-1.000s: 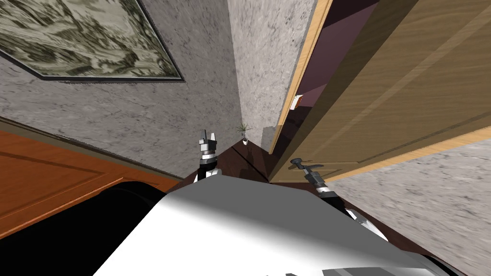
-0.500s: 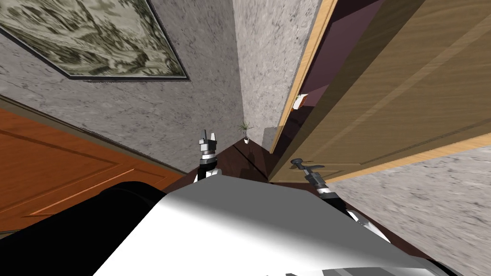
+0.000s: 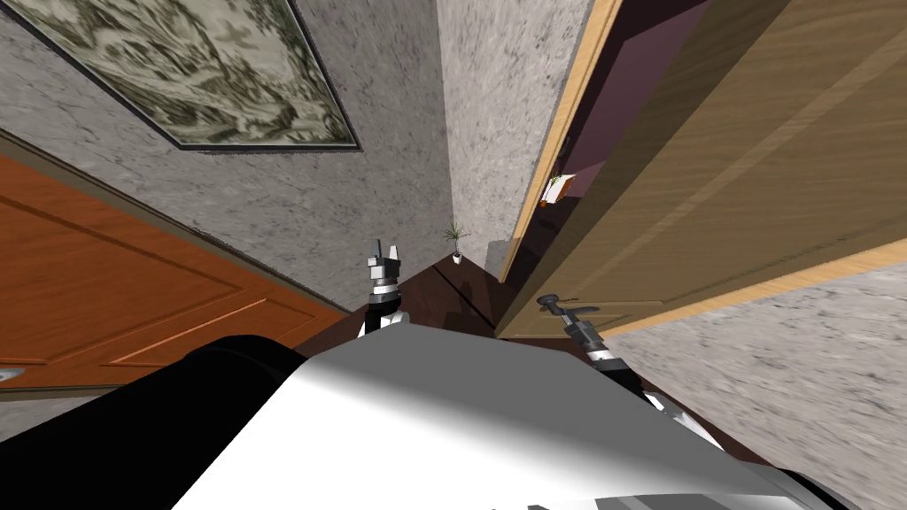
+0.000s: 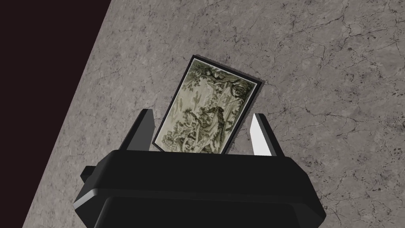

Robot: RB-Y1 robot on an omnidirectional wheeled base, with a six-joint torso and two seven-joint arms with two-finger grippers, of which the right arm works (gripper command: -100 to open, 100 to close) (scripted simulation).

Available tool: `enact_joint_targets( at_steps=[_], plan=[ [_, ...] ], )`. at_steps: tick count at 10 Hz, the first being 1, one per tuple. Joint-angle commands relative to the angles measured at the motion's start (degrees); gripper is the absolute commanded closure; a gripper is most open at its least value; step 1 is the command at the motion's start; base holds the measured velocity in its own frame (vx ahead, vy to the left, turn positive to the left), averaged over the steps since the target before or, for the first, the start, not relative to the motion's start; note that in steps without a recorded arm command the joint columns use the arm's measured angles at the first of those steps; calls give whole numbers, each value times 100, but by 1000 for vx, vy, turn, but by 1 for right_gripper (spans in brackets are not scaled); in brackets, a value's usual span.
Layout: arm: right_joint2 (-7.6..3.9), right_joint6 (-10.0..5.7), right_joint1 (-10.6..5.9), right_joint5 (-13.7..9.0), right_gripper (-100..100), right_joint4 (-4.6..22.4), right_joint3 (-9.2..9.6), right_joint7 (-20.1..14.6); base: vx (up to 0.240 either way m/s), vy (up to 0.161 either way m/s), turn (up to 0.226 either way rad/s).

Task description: Pull the door open

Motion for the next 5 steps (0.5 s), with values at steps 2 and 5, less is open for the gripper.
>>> enact_joint_targets(
  at_steps=[2, 5],
  plan=[
    [-92, 94, 116, -45, 100, -210, -66, -7, -58, -13, 50],
    [-43, -3, 63, -3, 100, -58, -15, -25, -30, -18, 30]
  ],
)
